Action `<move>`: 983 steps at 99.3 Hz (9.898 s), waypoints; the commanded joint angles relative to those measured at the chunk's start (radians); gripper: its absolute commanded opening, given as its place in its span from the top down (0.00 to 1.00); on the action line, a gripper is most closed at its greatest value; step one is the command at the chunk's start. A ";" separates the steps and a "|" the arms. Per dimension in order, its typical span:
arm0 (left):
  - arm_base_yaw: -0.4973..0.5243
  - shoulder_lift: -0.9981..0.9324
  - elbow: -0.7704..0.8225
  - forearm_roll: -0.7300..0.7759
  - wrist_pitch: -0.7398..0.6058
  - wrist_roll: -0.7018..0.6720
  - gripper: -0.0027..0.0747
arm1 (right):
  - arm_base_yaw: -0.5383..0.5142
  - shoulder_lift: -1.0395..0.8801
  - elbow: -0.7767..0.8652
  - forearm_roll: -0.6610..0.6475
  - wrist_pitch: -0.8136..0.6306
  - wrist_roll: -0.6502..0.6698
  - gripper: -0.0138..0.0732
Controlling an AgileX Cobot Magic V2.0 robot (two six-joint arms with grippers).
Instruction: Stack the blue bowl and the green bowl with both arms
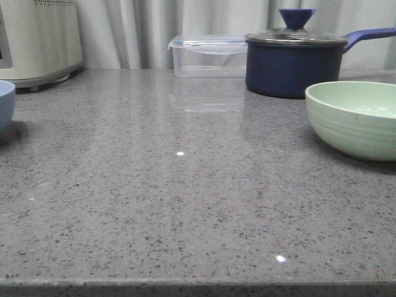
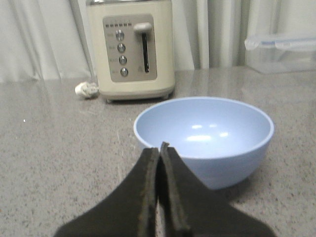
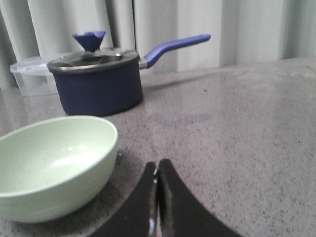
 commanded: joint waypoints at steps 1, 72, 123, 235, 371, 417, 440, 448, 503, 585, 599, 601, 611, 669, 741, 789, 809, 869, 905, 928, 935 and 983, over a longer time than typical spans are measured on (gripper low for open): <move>0.000 -0.036 0.041 -0.004 -0.096 -0.008 0.99 | -0.006 -0.017 0.000 -0.011 -0.121 -0.005 0.92; 0.000 0.207 -0.407 -0.079 0.230 -0.010 0.99 | -0.006 0.204 -0.401 -0.011 0.400 0.002 0.92; 0.000 0.471 -0.653 -0.079 0.416 -0.010 0.95 | -0.006 0.454 -0.588 -0.010 0.560 0.002 0.66; 0.000 0.475 -0.651 -0.079 0.392 -0.010 0.44 | 0.088 1.024 -0.999 0.025 0.777 0.005 0.37; 0.000 0.475 -0.651 -0.071 0.392 -0.010 0.44 | 0.088 1.379 -1.120 0.065 0.863 0.005 0.93; 0.000 0.475 -0.651 -0.071 0.392 -0.010 0.44 | 0.258 1.423 -1.302 0.152 0.897 -0.055 0.93; 0.000 0.475 -0.651 -0.071 0.392 -0.010 0.44 | 0.413 1.546 -1.402 0.159 0.891 -0.055 0.93; 0.000 0.475 -0.651 -0.071 0.392 -0.010 0.44 | 0.453 1.591 -1.441 0.161 0.890 -0.055 0.93; 0.000 0.475 -0.651 -0.071 0.392 -0.010 0.44 | 0.536 1.696 -1.535 0.164 0.882 -0.055 0.60; 0.000 0.475 -0.651 -0.071 0.392 -0.010 0.44 | 0.536 1.430 -1.289 0.167 0.824 -0.055 0.67; 0.000 0.475 -0.651 -0.071 0.392 -0.010 0.44 | 0.536 1.420 -1.225 0.196 0.793 -0.055 0.86; 0.000 0.475 -0.651 -0.071 0.392 -0.010 0.44 | 0.539 1.420 -1.217 0.196 0.789 -0.056 0.88; 0.000 0.475 -0.651 -0.071 0.392 -0.010 0.44 | 0.557 1.420 -1.176 0.198 0.751 -0.060 0.93; 0.000 0.475 -0.651 -0.071 0.371 -0.010 0.44 | 0.604 1.478 -1.108 0.225 0.611 -0.063 0.93; 0.000 0.741 -0.827 0.048 0.613 -0.185 0.44 | 0.604 1.478 -1.108 0.251 0.599 -0.063 0.93; 0.000 1.164 -1.041 0.068 0.722 -0.201 0.44 | 0.604 1.478 -1.108 0.251 0.599 -0.063 0.93; 0.000 1.231 -1.041 0.088 0.721 -0.201 0.44 | 0.604 1.478 -1.108 0.251 0.599 -0.063 0.93; 0.000 1.300 -1.041 0.097 0.701 -0.201 0.46 | 0.604 1.478 -1.108 0.251 0.599 -0.063 0.93; 0.000 1.300 -1.041 0.104 0.711 -0.201 0.86 | 0.604 1.478 -1.108 0.251 0.599 -0.063 0.93; 0.000 1.300 -1.041 0.110 0.720 -0.201 0.99 | 0.604 1.478 -1.108 0.251 0.599 -0.063 0.93; 0.000 1.300 -1.041 0.110 0.725 -0.201 0.99 | 0.604 1.478 -1.108 0.251 0.599 -0.063 0.93; -0.047 1.300 -1.220 -0.029 0.843 -0.119 0.99 | 0.604 1.478 -1.108 0.251 0.599 -0.063 0.93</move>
